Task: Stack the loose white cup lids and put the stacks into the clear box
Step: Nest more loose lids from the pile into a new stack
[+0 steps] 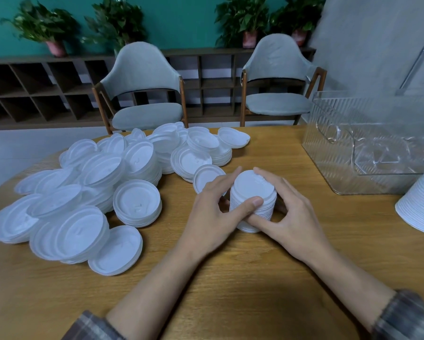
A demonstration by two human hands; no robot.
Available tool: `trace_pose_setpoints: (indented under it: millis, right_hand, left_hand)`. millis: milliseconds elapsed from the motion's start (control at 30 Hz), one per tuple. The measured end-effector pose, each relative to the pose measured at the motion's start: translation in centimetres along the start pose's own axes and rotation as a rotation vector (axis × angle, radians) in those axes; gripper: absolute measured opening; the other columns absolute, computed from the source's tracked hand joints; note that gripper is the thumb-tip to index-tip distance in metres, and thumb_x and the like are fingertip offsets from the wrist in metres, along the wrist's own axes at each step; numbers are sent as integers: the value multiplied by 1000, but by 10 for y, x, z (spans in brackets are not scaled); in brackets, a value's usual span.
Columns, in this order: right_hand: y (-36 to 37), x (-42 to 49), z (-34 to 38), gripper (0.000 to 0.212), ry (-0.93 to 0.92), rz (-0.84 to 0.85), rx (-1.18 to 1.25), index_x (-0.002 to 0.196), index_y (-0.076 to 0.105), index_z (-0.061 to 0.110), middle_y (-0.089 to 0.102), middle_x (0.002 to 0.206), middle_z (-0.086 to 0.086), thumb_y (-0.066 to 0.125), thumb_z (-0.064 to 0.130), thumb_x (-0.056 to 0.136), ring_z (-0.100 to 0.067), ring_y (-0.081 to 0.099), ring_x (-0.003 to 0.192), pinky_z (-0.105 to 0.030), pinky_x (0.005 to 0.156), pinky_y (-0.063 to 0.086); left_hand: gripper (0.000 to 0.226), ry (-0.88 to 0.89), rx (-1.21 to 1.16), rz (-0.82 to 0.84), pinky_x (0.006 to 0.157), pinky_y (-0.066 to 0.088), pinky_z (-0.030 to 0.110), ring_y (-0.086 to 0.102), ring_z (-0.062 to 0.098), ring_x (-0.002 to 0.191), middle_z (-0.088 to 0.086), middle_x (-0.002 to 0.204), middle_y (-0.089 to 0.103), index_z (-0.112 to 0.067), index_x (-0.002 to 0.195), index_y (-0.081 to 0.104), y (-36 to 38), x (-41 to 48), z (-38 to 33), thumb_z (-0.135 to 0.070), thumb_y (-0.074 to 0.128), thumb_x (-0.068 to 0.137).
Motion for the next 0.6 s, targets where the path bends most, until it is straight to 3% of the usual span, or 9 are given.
trace_pose_setpoints:
  millis: [133,267,367,600]
  right_hand:
    - [-6,1,-6,78,24,-37,-32,144,53,42,58,134,23,84,54,74,-3,54,130,-37,105,52]
    - [-14,2,-14,80,67,-63,-47,144,51,46,54,137,27,82,59,71,-1,50,133,-40,107,50]
    - [-15,2,-14,80,76,-53,-48,144,50,48,53,137,29,82,60,72,-1,50,134,-41,108,50]
    - [-15,2,-14,79,85,-41,-45,144,50,48,52,136,31,83,57,73,5,48,132,-33,109,48]
  left_hand:
    - [61,54,42,-41,93,45,13,58,4,125,-21,129,66,-28,143,64,-13,3,-6,-59,64,91]
    - [21,130,384,-204,93,49,28,63,7,109,-13,112,72,-22,113,76,-42,6,2,-26,74,93]
    - [24,99,597,-75,88,53,37,64,14,105,-10,106,74,-23,112,77,-31,9,17,-24,80,88]
    - [23,86,611,-69,79,56,41,68,13,94,-7,96,75,-23,110,78,-29,6,18,-11,75,90]
Point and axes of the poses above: each hand's wrist, its own x-axis towards the middle knuckle, its own y-axis out of the palm, z = x × y, the point moved 9 cm from there along x, towards the middle knuckle
